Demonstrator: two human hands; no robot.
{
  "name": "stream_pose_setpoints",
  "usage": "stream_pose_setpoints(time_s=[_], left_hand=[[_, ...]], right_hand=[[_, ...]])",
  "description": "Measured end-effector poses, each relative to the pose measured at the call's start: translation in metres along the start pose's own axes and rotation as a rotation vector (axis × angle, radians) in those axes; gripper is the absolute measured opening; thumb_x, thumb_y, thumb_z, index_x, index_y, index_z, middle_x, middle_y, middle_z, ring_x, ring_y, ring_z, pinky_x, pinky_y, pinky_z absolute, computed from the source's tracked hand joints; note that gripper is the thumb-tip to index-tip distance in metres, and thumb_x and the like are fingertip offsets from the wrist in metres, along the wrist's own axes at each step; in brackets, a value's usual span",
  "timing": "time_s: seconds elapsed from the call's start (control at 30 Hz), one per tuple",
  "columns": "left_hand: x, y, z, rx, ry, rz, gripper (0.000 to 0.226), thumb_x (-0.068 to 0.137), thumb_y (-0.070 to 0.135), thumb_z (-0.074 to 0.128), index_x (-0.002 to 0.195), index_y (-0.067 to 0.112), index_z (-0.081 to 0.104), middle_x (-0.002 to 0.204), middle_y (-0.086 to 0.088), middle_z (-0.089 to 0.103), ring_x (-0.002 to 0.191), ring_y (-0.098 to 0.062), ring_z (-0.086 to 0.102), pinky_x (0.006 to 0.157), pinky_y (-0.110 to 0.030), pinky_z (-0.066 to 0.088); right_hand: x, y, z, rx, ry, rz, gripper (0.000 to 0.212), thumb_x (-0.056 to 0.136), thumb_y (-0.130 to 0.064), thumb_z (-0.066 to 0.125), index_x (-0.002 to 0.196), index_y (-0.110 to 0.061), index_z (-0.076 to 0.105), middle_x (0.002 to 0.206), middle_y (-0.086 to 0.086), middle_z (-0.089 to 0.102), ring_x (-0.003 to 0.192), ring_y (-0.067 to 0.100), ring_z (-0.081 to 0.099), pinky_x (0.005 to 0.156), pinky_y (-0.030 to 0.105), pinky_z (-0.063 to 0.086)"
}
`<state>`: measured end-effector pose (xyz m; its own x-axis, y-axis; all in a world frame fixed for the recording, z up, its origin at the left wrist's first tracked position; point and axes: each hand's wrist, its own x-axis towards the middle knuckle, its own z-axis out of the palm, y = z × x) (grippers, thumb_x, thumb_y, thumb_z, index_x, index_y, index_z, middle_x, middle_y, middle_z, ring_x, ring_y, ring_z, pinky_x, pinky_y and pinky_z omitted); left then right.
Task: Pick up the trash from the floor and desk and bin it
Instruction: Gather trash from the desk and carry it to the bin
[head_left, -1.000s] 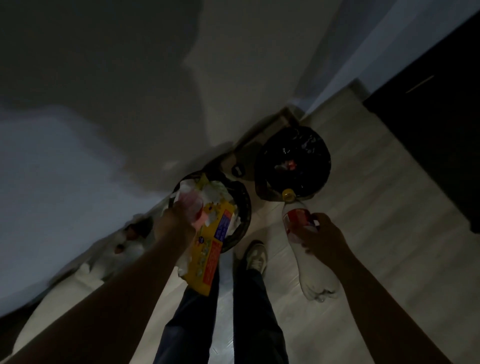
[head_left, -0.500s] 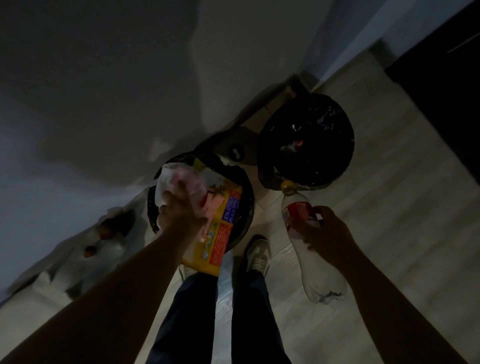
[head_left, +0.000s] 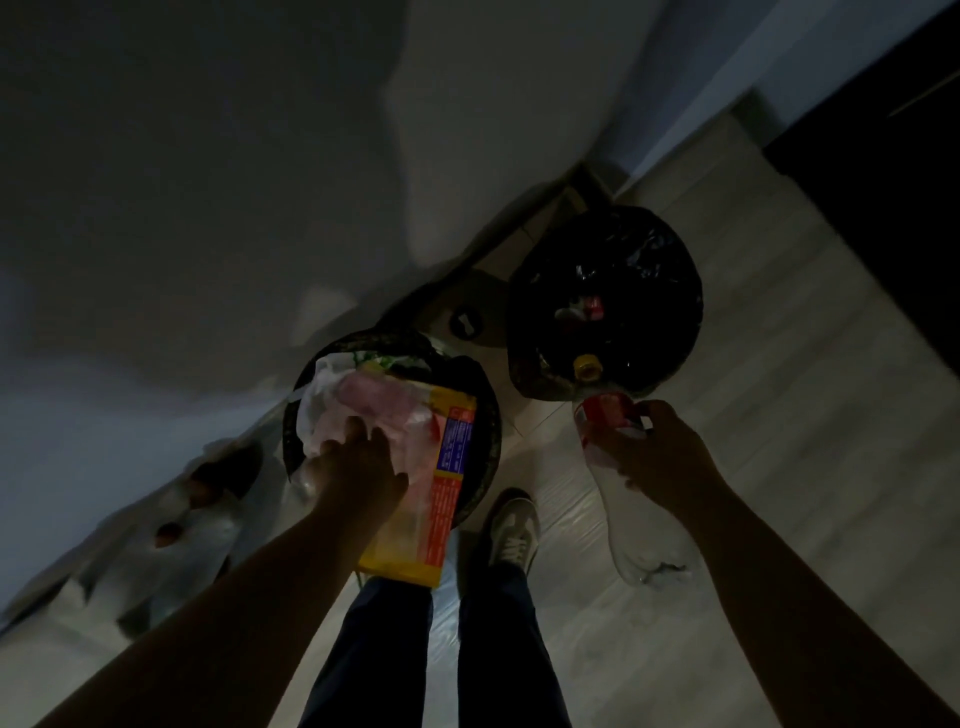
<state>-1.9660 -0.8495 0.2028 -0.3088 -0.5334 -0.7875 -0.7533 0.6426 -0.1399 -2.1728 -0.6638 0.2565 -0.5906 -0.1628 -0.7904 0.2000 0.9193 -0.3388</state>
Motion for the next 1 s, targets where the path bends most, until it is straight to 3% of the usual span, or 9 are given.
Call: stream_pose_setpoints(time_s=[0.17, 0.3, 0.37, 0.5, 0.63, 0.77, 0.87, 1.0], left_hand=[[0.004, 0.009, -0.012, 0.042, 0.068, 0.226, 0.047, 0.090, 0.048, 0.049, 0.126, 0.016, 0.049, 0.123, -0.009, 0.047, 0.110, -0.026, 0.051, 0.080, -0.030, 0.043], [0.009, 0.012, -0.026, -0.027, 0.125, 0.279, 0.044, 0.090, 0.044, 0.050, 0.125, 0.017, 0.050, 0.119, -0.007, 0.051, 0.105, -0.022, 0.054, 0.074, -0.027, 0.039], [0.012, 0.012, -0.034, -0.030, 0.182, 0.298, 0.041, 0.091, 0.043, 0.049, 0.122, 0.017, 0.052, 0.115, -0.006, 0.054, 0.101, -0.020, 0.055, 0.071, -0.025, 0.036], [0.009, 0.011, -0.051, -0.079, 0.275, 0.322, 0.036, 0.091, 0.040, 0.050, 0.116, 0.017, 0.058, 0.113, -0.004, 0.060, 0.101, -0.018, 0.057, 0.076, -0.025, 0.039], [-0.006, 0.007, -0.068, -0.146, 0.316, 0.370, 0.033, 0.089, 0.040, 0.053, 0.111, 0.017, 0.061, 0.111, -0.002, 0.063, 0.103, -0.018, 0.058, 0.083, -0.027, 0.042], [-0.036, 0.002, -0.091, -0.206, 0.362, 0.408, 0.031, 0.090, 0.037, 0.053, 0.113, 0.018, 0.062, 0.115, -0.001, 0.063, 0.107, -0.017, 0.058, 0.085, -0.025, 0.039], [-0.064, -0.006, -0.115, -0.174, 0.375, 0.455, 0.035, 0.092, 0.037, 0.048, 0.121, 0.019, 0.060, 0.123, 0.001, 0.061, 0.114, -0.014, 0.055, 0.094, -0.024, 0.038], [-0.109, -0.021, -0.155, -0.094, 0.347, 0.492, 0.050, 0.096, 0.040, 0.044, 0.141, 0.019, 0.039, 0.145, -0.001, 0.043, 0.134, -0.017, 0.039, 0.110, -0.028, 0.028]], right_hand=[[0.029, -0.028, -0.020, -0.061, 0.047, 0.009, 0.077, 0.077, -0.044, 0.073, 0.136, -0.010, 0.038, 0.126, 0.015, 0.053, 0.110, 0.034, 0.057, 0.094, 0.046, 0.049], [0.052, -0.046, -0.029, -0.193, 0.024, -0.023, 0.091, 0.080, -0.033, 0.074, 0.148, -0.009, 0.019, 0.138, 0.021, 0.043, 0.125, 0.038, 0.045, 0.097, 0.042, 0.044], [0.057, -0.053, -0.030, -0.220, 0.030, -0.046, 0.091, 0.080, -0.030, 0.073, 0.148, -0.007, 0.018, 0.140, 0.021, 0.042, 0.128, 0.039, 0.042, 0.098, 0.041, 0.041], [0.051, -0.063, -0.030, -0.226, 0.060, -0.080, 0.072, 0.081, -0.026, 0.072, 0.139, -0.006, 0.034, 0.131, 0.018, 0.050, 0.121, 0.036, 0.048, 0.094, 0.040, 0.044], [0.027, -0.063, -0.036, -0.243, 0.070, -0.103, 0.044, 0.084, -0.026, 0.068, 0.119, -0.006, 0.053, 0.118, 0.015, 0.059, 0.102, 0.027, 0.055, 0.083, 0.033, 0.044], [-0.013, -0.061, -0.045, -0.227, 0.041, -0.125, 0.048, 0.083, -0.022, 0.070, 0.125, -0.007, 0.053, 0.126, 0.013, 0.055, 0.117, 0.030, 0.051, 0.095, 0.036, 0.043], [-0.047, -0.064, -0.055, -0.236, 0.040, -0.106, 0.037, 0.083, -0.019, 0.069, 0.116, -0.007, 0.056, 0.119, 0.013, 0.059, 0.110, 0.028, 0.055, 0.093, 0.035, 0.045], [-0.102, -0.081, -0.072, -0.296, 0.086, -0.134, 0.038, 0.082, -0.025, 0.068, 0.115, -0.011, 0.056, 0.115, 0.010, 0.060, 0.106, 0.026, 0.057, 0.093, 0.038, 0.049]])
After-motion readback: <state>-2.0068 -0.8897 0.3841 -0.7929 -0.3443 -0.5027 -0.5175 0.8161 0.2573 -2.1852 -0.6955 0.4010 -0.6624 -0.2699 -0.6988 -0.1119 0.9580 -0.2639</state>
